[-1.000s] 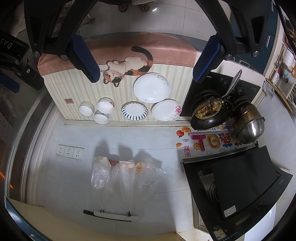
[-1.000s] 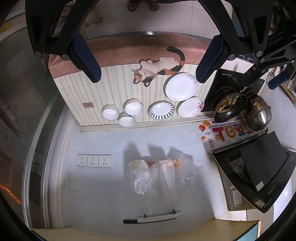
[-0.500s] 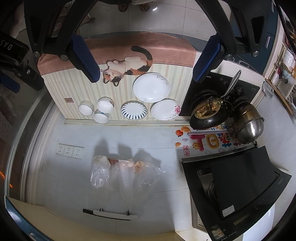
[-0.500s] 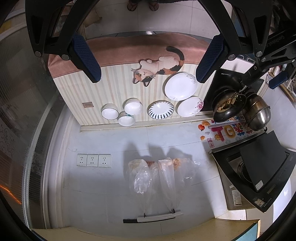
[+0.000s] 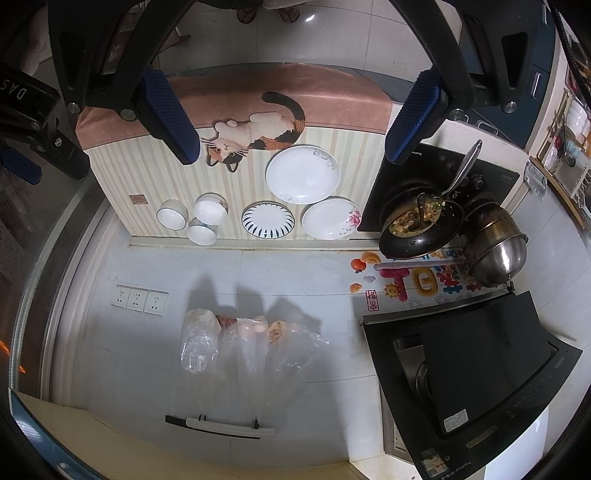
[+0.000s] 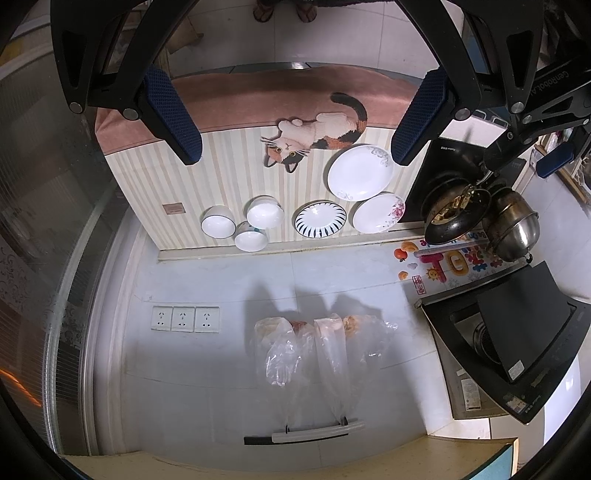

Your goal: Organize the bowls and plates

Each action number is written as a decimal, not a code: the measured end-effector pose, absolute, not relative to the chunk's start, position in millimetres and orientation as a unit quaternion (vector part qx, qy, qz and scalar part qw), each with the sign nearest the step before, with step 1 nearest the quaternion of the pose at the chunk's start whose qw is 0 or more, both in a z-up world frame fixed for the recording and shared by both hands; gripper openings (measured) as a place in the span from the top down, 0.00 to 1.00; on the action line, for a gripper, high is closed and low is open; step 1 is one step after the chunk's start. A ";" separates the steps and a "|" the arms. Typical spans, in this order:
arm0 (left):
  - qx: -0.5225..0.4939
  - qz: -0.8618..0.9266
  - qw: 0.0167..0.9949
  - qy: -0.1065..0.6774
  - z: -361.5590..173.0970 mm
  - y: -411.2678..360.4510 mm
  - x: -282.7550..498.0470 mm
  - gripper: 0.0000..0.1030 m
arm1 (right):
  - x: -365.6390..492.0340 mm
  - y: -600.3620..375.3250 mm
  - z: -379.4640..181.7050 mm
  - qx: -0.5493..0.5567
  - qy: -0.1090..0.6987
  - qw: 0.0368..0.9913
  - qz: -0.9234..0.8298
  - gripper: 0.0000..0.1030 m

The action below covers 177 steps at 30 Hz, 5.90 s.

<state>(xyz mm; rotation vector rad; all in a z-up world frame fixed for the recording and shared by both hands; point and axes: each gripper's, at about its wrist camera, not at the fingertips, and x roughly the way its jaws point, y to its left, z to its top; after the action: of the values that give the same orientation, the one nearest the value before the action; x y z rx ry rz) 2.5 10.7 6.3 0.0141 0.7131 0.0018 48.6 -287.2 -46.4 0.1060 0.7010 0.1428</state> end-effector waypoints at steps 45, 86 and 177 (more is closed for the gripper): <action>0.029 0.068 0.922 0.380 -109.1 82.8 146.1 0.00 | 169.9 -246.5 -175.7 0.096 0.451 0.877 0.131 0.00; -0.089 0.002 0.767 0.635 -351.5 115.7 344.0 0.44 | 499.4 -92.1 -491.7 0.064 0.652 0.701 0.282 0.74; -0.164 0.136 0.783 0.584 -388.5 216.4 487.1 0.57 | 726.4 86.7 -481.8 0.002 0.611 0.727 0.313 0.76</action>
<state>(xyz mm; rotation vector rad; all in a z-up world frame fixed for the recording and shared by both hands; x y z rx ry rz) 487.1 216.4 -388.5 -0.3546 1.2614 0.2926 726.4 86.7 -481.8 0.0046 1.3468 0.6896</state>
